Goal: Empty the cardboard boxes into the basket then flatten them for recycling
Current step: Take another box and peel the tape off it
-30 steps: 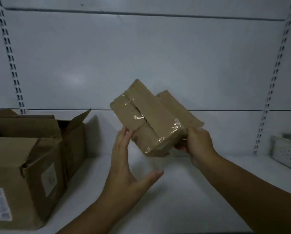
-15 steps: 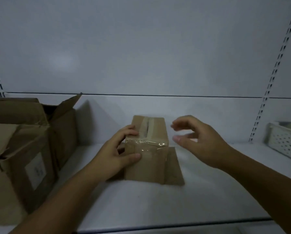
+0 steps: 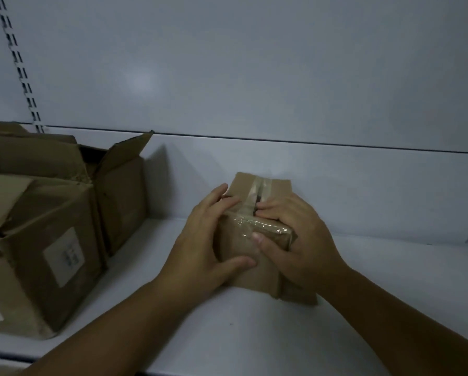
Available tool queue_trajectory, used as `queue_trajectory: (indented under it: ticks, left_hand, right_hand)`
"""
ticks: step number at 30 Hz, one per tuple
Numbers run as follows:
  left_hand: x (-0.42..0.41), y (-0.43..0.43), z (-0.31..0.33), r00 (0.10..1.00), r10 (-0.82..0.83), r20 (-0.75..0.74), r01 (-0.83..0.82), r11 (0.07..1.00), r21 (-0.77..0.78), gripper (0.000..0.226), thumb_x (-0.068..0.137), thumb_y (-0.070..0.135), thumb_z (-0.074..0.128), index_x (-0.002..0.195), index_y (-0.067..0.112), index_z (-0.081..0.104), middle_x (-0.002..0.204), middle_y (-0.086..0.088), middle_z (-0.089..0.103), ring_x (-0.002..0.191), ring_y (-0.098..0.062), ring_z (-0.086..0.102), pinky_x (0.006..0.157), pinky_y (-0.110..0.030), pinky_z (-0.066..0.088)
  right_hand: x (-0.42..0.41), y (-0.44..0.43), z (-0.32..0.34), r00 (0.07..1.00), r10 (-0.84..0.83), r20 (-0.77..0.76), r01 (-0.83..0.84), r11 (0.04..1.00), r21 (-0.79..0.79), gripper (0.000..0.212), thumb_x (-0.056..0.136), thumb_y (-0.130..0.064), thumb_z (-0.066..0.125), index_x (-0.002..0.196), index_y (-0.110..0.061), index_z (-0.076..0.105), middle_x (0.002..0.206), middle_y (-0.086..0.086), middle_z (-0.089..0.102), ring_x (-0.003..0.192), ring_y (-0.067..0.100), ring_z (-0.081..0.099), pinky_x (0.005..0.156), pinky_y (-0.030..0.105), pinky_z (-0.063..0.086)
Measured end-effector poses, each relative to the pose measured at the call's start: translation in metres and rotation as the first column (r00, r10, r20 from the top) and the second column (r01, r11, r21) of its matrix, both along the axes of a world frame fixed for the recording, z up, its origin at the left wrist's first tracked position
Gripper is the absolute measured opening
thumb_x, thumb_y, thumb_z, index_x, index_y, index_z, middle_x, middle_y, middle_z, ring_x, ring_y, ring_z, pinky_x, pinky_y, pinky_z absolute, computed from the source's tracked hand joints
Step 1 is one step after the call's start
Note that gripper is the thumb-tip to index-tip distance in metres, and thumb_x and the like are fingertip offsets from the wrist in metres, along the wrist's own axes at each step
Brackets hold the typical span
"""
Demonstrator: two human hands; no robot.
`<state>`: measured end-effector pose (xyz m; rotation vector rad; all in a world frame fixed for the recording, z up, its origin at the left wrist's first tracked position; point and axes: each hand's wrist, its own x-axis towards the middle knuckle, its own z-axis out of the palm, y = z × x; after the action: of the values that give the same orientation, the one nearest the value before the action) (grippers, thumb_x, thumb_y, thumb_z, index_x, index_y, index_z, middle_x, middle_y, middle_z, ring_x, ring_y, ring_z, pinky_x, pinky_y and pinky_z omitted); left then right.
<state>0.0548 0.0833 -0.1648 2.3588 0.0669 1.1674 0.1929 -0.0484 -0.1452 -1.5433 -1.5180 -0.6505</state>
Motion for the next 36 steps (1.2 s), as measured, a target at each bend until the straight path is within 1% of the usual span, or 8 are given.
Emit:
queue_trajectory:
  ticks: [3, 8, 11, 16, 24, 27, 30, 36]
  left_hand:
    - [0.002, -0.005, 0.001, 0.995, 0.063, 0.071, -0.076, 0.977, 0.201, 0.065, 0.07, 0.061, 0.066, 0.125, 0.031, 0.049, 0.141, 0.005, 0.038, 0.132, -0.012, 0.036, 0.105, -0.028, 0.037]
    - [-0.002, -0.004, 0.004, 0.993, 0.019, 0.117, -0.04, 0.982, 0.184, 0.055, 0.075, 0.064, 0.06, 0.113, 0.025, 0.054, 0.12, 0.007, 0.05, 0.118, -0.012, 0.049, 0.096, -0.027, 0.045]
    - [-0.004, -0.003, 0.004, 0.99, -0.019, 0.14, -0.012, 0.977, 0.213, 0.048, 0.079, 0.056, 0.06, 0.111, 0.021, 0.055, 0.118, 0.005, 0.052, 0.115, -0.015, 0.052, 0.097, -0.026, 0.044]
    - [-0.008, -0.005, 0.002, 0.986, -0.042, 0.16, 0.004, 0.973, 0.231, 0.034, 0.093, 0.046, 0.046, 0.111, 0.019, 0.054, 0.119, 0.002, 0.052, 0.115, -0.02, 0.053, 0.095, -0.034, 0.046]
    - [-0.013, -0.006, 0.004, 0.978, -0.02, 0.207, -0.022, 0.98, 0.2, 0.053, 0.089, 0.055, 0.047, 0.125, 0.016, 0.046, 0.135, -0.004, 0.043, 0.129, -0.022, 0.043, 0.107, -0.037, 0.037]
    - [-0.016, -0.007, 0.004, 0.967, 0.022, 0.254, -0.098, 0.951, 0.292, 0.062, 0.075, 0.065, 0.059, 0.111, 0.016, 0.049, 0.13, -0.006, 0.042, 0.126, -0.021, 0.039, 0.107, -0.036, 0.036]
    - [-0.014, -0.01, 0.002, 0.955, 0.014, 0.295, -0.143, 0.896, 0.42, 0.038, 0.081, 0.048, 0.066, 0.096, 0.014, 0.055, 0.123, -0.007, 0.045, 0.121, -0.022, 0.043, 0.102, -0.036, 0.038]
    - [-0.015, -0.013, 0.004, 0.953, -0.044, 0.299, -0.086, 0.908, 0.409, 0.011, 0.088, 0.017, 0.062, 0.081, 0.009, 0.059, 0.11, -0.004, 0.054, 0.103, -0.024, 0.055, 0.082, -0.041, 0.048]
  right_hand:
    - [-0.008, 0.001, 0.003, 1.0, 0.004, 0.025, -0.004, 1.0, -0.003, 0.047, 0.086, -0.055, 0.049, 0.096, -0.013, 0.069, 0.1, -0.003, 0.069, 0.097, 0.012, 0.06, 0.088, 0.041, 0.045]
    - [-0.004, -0.017, 0.013, 0.989, 0.109, -0.098, -0.124, 0.979, -0.163, 0.081, 0.069, -0.088, 0.026, 0.12, -0.03, 0.05, 0.114, -0.015, 0.055, 0.108, -0.001, 0.047, 0.1, 0.029, 0.033]
    - [0.004, -0.03, 0.017, 0.988, 0.147, -0.051, -0.154, 0.97, -0.19, 0.067, 0.073, -0.079, 0.041, 0.121, -0.033, 0.049, 0.119, -0.021, 0.053, 0.115, -0.012, 0.042, 0.102, 0.021, 0.031]
    - [0.006, -0.043, 0.017, 0.976, 0.216, -0.023, -0.214, 0.944, -0.252, 0.053, 0.076, -0.053, 0.062, 0.124, -0.032, 0.051, 0.127, -0.014, 0.057, 0.123, 0.002, 0.047, 0.107, 0.037, 0.031]
    - [0.002, -0.04, 0.014, 0.962, 0.228, -0.148, -0.255, 0.947, -0.198, 0.047, 0.079, -0.061, 0.055, 0.12, -0.038, 0.051, 0.121, -0.016, 0.057, 0.118, 0.003, 0.049, 0.101, 0.021, 0.037]
    - [0.005, -0.041, 0.013, 0.957, 0.212, -0.2, -0.253, 0.945, -0.207, 0.046, 0.075, -0.054, 0.062, 0.118, -0.04, 0.051, 0.122, -0.017, 0.055, 0.118, 0.004, 0.049, 0.099, 0.019, 0.038]
    - [0.003, -0.041, 0.011, 0.952, 0.216, -0.218, -0.262, 0.941, -0.214, 0.044, 0.073, -0.042, 0.063, 0.116, -0.038, 0.053, 0.12, -0.015, 0.057, 0.117, 0.008, 0.05, 0.098, 0.029, 0.042]
    - [-0.011, -0.035, 0.01, 0.982, 0.111, -0.154, -0.142, 0.967, -0.21, 0.057, 0.067, -0.076, 0.053, 0.105, -0.034, 0.051, 0.109, -0.009, 0.055, 0.106, 0.013, 0.05, 0.089, 0.032, 0.042]
